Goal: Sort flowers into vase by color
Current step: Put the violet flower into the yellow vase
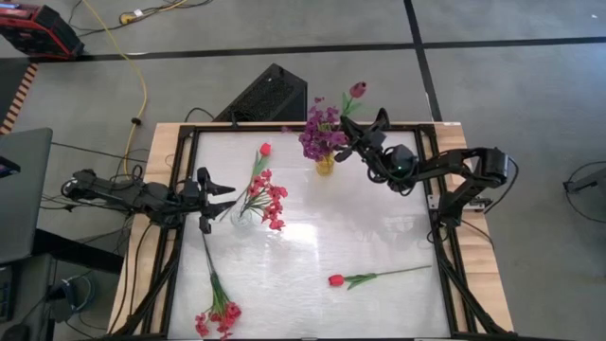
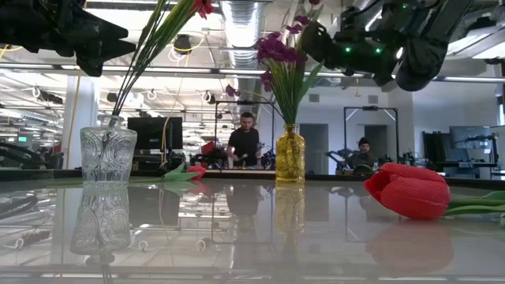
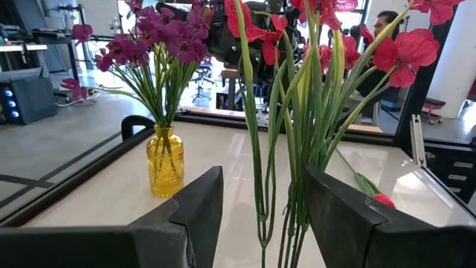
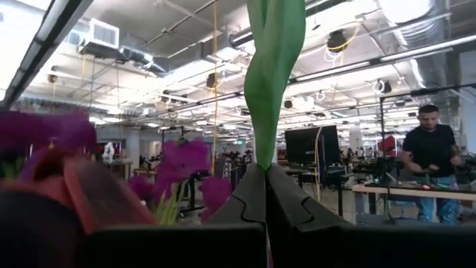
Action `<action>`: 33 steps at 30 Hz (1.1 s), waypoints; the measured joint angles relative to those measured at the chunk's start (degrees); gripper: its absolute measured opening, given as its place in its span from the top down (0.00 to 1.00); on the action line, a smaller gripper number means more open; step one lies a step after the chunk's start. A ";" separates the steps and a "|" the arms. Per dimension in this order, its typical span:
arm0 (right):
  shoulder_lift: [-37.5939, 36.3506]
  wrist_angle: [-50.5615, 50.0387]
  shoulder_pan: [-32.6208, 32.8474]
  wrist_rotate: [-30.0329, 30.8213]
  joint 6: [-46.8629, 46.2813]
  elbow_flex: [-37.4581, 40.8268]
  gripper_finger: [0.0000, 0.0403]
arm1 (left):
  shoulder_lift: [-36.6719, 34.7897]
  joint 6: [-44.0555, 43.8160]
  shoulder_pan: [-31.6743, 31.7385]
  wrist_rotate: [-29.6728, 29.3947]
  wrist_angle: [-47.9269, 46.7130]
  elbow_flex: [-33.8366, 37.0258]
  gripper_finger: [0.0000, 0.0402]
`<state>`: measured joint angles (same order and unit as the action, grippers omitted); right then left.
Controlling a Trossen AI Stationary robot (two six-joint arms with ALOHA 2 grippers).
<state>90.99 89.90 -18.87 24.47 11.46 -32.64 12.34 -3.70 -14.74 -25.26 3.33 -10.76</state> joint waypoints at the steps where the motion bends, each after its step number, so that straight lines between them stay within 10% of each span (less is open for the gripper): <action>1: 0.12 -0.03 0.00 -0.32 0.43 0.00 0.95 | 0.00 0.00 0.00 0.00 0.01 0.00 0.57; 33: 1.19 -13.38 0.11 0.89 -8.48 0.00 0.95 | 0.00 -1.53 0.00 1.07 -0.20 0.00 0.57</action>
<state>92.18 76.52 -18.76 25.36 2.98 -32.64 12.34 -5.23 -14.74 -24.18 3.14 -10.76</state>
